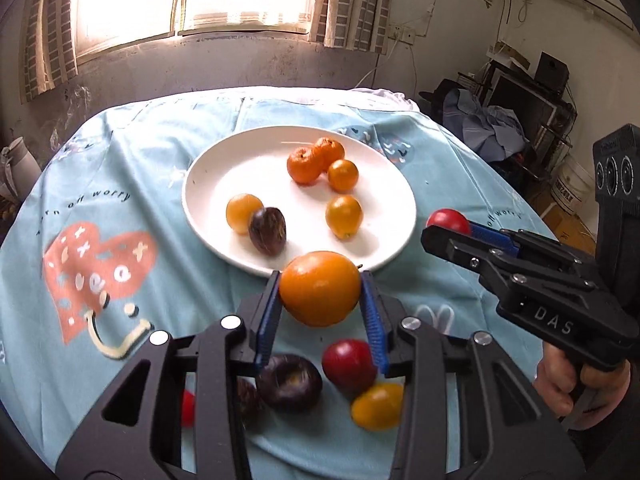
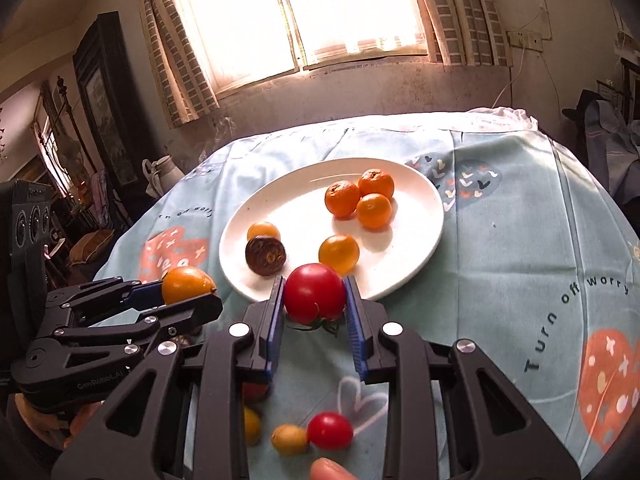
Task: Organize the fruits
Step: 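Place both tomatoes on the white plate and open both tools, then grasp a red tomato with the left tool while the right tool grasps another red tomato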
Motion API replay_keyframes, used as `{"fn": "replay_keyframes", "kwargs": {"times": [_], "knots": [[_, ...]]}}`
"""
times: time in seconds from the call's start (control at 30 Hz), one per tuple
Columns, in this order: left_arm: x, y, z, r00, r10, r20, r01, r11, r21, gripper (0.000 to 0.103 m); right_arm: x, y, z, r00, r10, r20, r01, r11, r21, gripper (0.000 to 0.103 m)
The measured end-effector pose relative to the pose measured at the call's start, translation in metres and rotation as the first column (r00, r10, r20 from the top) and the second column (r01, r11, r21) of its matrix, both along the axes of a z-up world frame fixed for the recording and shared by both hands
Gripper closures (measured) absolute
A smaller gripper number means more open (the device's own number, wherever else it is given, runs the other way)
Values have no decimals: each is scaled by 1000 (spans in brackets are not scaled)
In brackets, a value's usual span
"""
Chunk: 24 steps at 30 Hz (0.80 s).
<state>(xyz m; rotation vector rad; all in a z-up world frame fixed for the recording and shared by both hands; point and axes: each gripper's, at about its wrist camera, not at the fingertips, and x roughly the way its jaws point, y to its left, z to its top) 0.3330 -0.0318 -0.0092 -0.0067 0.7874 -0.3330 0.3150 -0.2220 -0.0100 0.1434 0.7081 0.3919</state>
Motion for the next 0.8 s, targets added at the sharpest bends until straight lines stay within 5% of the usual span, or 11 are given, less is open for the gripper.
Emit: {"fn": "replay_keyframes", "kwargs": {"times": [0.27, 0.33, 0.4, 0.47, 0.63, 0.8], "knots": [[71, -14, -16, 998, 49, -26, -48, 997, 62, 64, 59, 4, -28, 999, -1, -45, -1, 999, -43, 73], [72, -14, -13, 997, 68, -22, -67, 995, 67, 60, 61, 7, -31, 999, 2, -50, -5, 998, -64, 60], [64, -8, -5, 994, 109, 10, -110, 990, 89, 37, 54, 2, -25, 999, -25, -29, 22, 997, -76, 45], [53, 8, 6, 991, 128, 50, -131, 989, 62, 11, 43, 0, -15, 1000, -11, -5, 10, 996, -83, 44], [-3, 56, 20, 978, 191, 90, -190, 982, -20, 10, 2, 0, -3, 1000, 2, 27, 1, 994, -113, 45], [-47, 91, -7, 954, 294, 52, -293, 956, -31, 10, -37, -1, -21, 1000, 5, -27, -8, 992, -126, 45]]}}
